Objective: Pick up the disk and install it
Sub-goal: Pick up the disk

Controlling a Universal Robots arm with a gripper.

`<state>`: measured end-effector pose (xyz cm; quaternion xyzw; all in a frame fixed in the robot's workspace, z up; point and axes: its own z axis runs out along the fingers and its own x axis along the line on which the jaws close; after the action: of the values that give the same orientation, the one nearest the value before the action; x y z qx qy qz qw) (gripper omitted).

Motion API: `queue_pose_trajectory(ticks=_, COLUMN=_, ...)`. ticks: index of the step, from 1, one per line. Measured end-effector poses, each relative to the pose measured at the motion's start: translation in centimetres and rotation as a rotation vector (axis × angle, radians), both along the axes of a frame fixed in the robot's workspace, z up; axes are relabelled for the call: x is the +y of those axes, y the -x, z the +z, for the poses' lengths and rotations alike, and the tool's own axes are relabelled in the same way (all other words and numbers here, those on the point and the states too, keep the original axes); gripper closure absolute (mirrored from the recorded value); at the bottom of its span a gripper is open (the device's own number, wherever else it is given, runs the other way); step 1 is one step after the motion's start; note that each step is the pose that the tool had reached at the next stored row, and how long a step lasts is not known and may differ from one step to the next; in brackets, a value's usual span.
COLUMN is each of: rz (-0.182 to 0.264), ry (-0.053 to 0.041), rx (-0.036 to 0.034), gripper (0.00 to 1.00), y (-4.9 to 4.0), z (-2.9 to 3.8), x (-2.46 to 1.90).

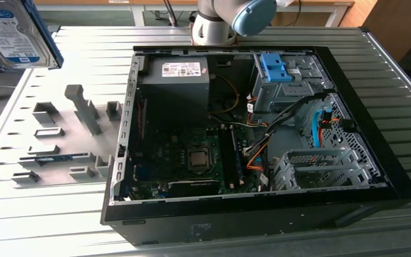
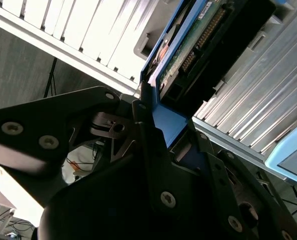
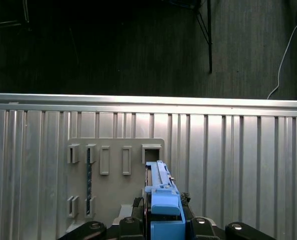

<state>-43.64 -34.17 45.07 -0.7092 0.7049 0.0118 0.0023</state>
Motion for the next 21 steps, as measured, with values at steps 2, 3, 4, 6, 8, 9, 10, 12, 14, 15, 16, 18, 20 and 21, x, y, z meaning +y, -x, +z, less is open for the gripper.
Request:
queue_pose_trajectory(ticks=2, rz=0.000, ry=0.0000, rx=0.0000, gripper=0.63, y=0.00, z=0.75, x=0.00)
queue_pose_trajectory(ticks=3, rz=0.000, ry=0.0000, rx=-0.0001, gripper=0.63, y=0.00, z=1.15, x=0.00)
queue_pose_trajectory(ticks=4, rz=0.000, ry=0.0000, rx=-0.0002, gripper=0.63, y=0.00, z=1.54, x=0.00)
queue_pose_trajectory(ticks=6, rz=0.000, ry=0.0000, rx=-0.0001, gripper=0.63, y=0.00, z=2.33, x=0.00)
queue_pose_trajectory(ticks=8, rz=0.000, ry=-0.0001, rx=-0.0001, gripper=0.63, y=0.00, z=3.16, x=0.00)
queue_pose_trajectory(ticks=9, rz=0.000, ry=0.0000, rx=0.0000, gripper=0.63, y=0.00, z=3.57, x=0.00)
queue_pose_trajectory(ticks=10, rz=0.000, ry=0.0000, rx=-0.0001, gripper=0.63, y=0.00, z=3.96, x=0.00)
queue_pose_trajectory(ticks=12, rz=0.000, ry=0.0001, rx=0.0002, gripper=0.63, y=-0.01, z=4.75, x=0.00)
queue_pose_trajectory(ticks=14, rz=0.000, ry=0.0000, rx=0.0002, gripper=0.63, y=0.00, z=5.15, x=0.00)
queue_pose_trajectory(ticks=15, rz=0.000, ry=0.0000, rx=-0.0001, gripper=0.63, y=0.00, z=5.15, x=0.00)
queue_pose_trajectory(ticks=16, rz=0.000, ry=-0.0001, rx=-0.0002, gripper=0.63, y=0.00, z=5.15, x=0.00)
queue_pose_trajectory(ticks=18, rz=0.000, ry=0.0000, rx=0.0000, gripper=0.63, y=0.00, z=5.18, x=0.00)
queue_pose_trajectory(ticks=20, rz=0.000, ry=-0.0001, rx=-0.0002, gripper=0.63, y=-0.06, z=5.18, x=0.01)
queue_pose_trajectory(ticks=21, rz=0.000, ry=0.0000, rx=-0.0001, gripper=0.63, y=-0.17, z=5.18, x=0.01)
